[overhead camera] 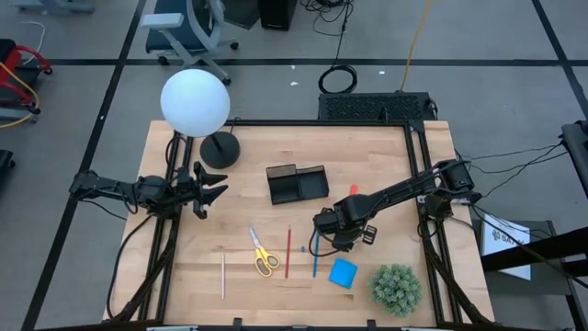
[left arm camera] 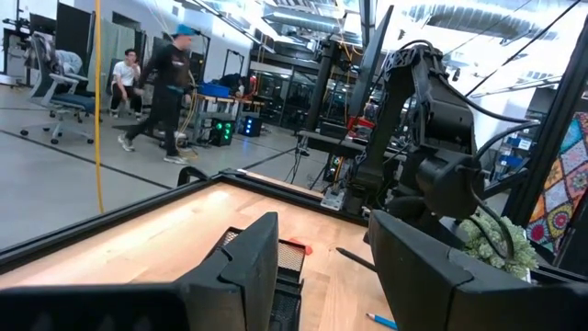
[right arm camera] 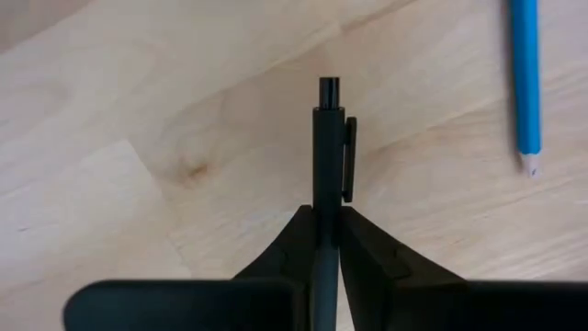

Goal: Pick and place office supplies into organizer
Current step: Put the black pen into the desk organizer

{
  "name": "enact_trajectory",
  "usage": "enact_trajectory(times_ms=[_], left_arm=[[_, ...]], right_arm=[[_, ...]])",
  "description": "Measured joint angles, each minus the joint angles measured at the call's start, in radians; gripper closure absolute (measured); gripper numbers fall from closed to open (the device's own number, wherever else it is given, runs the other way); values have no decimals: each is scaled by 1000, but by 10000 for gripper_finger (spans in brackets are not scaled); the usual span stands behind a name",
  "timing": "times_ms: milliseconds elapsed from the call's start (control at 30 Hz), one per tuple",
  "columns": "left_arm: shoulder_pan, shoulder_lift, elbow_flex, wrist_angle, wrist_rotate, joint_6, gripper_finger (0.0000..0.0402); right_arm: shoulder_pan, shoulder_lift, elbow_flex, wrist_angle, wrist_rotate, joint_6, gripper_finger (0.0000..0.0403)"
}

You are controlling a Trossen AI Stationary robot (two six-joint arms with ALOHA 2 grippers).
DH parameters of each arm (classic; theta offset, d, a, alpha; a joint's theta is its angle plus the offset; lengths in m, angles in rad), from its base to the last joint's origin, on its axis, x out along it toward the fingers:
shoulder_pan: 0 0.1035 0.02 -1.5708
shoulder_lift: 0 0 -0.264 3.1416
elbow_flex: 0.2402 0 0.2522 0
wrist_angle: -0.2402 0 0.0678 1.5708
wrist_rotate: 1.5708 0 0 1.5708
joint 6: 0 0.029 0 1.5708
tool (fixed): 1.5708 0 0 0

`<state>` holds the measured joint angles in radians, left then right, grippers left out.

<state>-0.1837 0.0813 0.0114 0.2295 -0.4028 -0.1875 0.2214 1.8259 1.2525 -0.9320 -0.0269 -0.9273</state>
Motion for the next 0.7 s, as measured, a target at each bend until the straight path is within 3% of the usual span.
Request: enact_trajectory(times_ms=[500, 700], left_arm=[[0, 0, 0, 6, 0, -2, 231], [0, 0, 0, 8, 0, -5, 231]], right_arm=[[-47, -1, 144, -43, -4, 100, 370], [-86, -2, 198, -6, -87, 155, 375]])
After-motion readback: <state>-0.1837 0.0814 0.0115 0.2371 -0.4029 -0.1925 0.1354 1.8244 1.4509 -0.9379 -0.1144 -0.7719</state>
